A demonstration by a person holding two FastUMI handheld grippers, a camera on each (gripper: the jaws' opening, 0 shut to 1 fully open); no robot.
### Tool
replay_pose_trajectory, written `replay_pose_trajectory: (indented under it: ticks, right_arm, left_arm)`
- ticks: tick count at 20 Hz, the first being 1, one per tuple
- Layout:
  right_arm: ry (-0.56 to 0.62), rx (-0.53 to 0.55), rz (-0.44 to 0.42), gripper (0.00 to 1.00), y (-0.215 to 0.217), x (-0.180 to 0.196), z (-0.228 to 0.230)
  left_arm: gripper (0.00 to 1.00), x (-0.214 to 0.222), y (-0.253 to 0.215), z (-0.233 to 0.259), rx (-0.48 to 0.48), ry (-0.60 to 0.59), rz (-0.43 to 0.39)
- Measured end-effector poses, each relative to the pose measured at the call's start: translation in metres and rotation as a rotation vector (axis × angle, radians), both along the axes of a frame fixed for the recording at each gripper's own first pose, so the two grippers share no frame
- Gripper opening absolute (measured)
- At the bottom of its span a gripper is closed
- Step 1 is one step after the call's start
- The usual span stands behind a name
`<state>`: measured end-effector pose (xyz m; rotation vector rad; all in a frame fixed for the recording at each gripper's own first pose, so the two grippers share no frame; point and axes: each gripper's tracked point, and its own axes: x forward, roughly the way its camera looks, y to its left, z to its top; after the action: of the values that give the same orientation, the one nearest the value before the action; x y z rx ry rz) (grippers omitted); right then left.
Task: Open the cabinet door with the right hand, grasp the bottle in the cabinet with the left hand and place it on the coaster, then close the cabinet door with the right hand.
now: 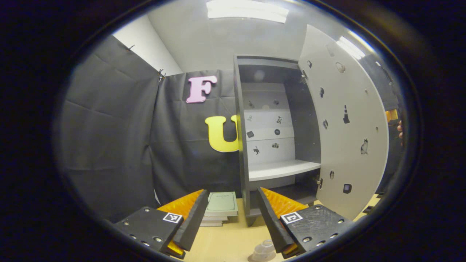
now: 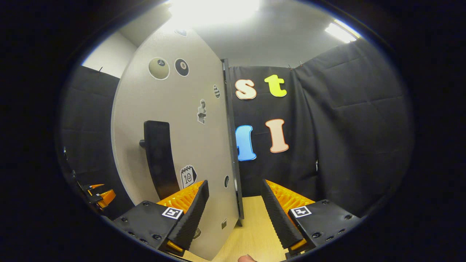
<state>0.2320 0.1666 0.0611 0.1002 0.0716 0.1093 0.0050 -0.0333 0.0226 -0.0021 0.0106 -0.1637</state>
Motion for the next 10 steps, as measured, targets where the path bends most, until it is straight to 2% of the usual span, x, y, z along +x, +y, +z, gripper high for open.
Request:
replay_pose_trajectory:
  ticks: [7,8,9,10]
  right_arm:
    - [-0.008,-0.01,0.039,0.92,0.05,0.023,0.002]
    - [-0.007,-0.005,0.051,0.92,0.058,0.026,0.001]
    - [-0.006,-0.002,0.062,0.92,0.066,0.031,0.001]
    - [-0.008,0.002,0.069,0.92,0.073,0.035,0.001]
  left_arm:
    - [0.8,-0.001,0.048,-0.013,-0.011,0.025,0.039]
    - [0.85,-0.001,0.052,-0.014,-0.008,0.026,0.046]
    - [0.85,-0.004,0.058,-0.017,-0.006,0.029,0.052]
    - [0.8,-0.005,0.064,-0.017,-0.007,0.031,0.06]
